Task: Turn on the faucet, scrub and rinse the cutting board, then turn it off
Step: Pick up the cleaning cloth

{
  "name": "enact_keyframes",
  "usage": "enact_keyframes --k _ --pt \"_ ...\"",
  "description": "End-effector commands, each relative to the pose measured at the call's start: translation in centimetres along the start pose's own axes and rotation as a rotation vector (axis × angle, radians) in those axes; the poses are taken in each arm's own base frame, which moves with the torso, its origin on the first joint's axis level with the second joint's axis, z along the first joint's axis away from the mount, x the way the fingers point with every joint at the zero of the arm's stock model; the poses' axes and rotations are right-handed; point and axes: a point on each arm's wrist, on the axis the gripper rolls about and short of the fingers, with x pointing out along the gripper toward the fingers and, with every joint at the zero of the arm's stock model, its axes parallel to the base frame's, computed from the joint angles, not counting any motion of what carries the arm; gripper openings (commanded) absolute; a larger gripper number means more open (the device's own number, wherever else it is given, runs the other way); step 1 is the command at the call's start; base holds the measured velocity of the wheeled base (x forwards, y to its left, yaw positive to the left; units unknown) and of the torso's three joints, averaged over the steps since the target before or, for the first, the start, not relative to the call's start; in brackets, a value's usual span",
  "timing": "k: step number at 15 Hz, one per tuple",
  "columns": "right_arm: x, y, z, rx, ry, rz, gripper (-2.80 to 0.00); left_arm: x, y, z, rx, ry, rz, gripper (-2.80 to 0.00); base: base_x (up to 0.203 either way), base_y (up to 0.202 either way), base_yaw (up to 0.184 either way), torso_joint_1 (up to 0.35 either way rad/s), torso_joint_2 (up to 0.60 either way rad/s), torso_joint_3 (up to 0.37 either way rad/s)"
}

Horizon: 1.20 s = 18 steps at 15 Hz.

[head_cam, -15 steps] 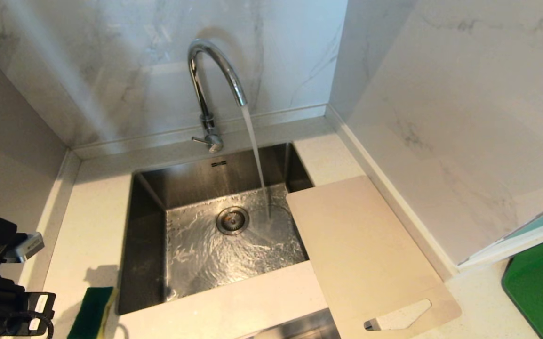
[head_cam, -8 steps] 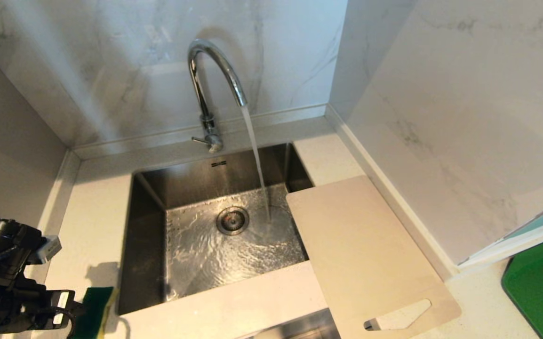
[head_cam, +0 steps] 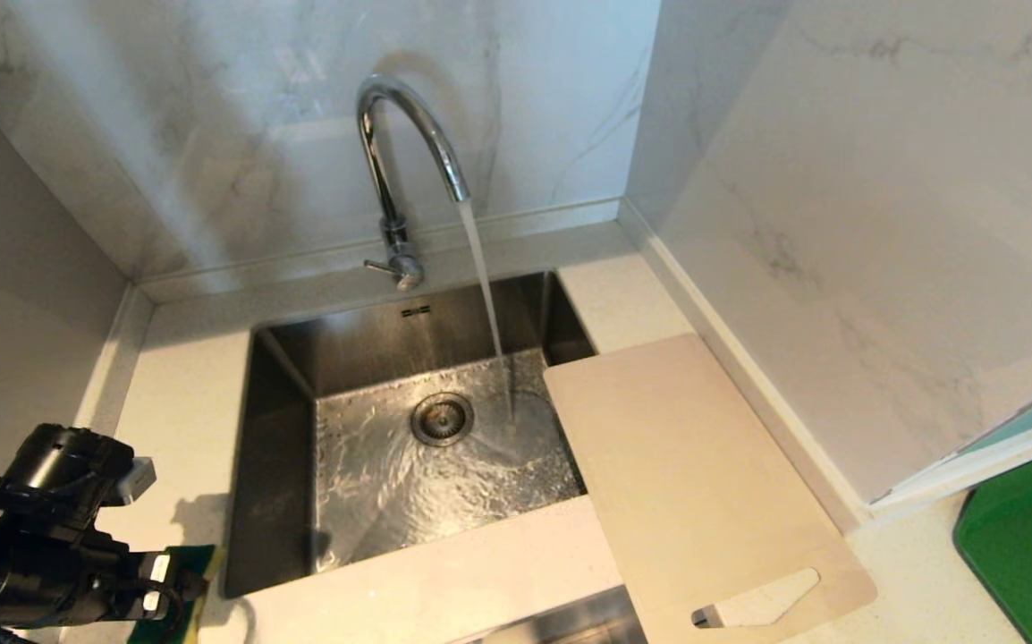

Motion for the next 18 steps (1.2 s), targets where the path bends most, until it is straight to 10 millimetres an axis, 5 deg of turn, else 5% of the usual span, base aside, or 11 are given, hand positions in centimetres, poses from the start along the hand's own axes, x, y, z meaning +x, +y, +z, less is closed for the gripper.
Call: enact_keyframes --k 1,10,11,18 --pt "0.0 0.0 0.0 0.0 -0.001 0.001 -2.8 1.3 -0.2 -0.2 0.008 0.048 0.014 0.0 0.0 0.0 0.0 0.0 0.0 0.0" --pt "0.0 0.0 0.0 0.0 0.0 0.001 -2.8 3.0 -0.4 -0.1 0.002 0.051 0.02 0.0 0.0 0.0 0.0 0.0 0.0 0.0" --pt "0.0 0.0 0.0 0.0 -0.001 0.001 -2.8 3.0 -0.3 -0.4 0.009 0.06 0.021 -2.8 0.0 0.0 0.0 0.0 0.0 0.0" --pt "0.0 0.0 0.0 0.0 0.0 0.001 -2.8 3.2 0.1 -0.5 -0.006 0.035 0.005 -2.8 0.0 0.0 0.0 0.0 0.0 0.0"
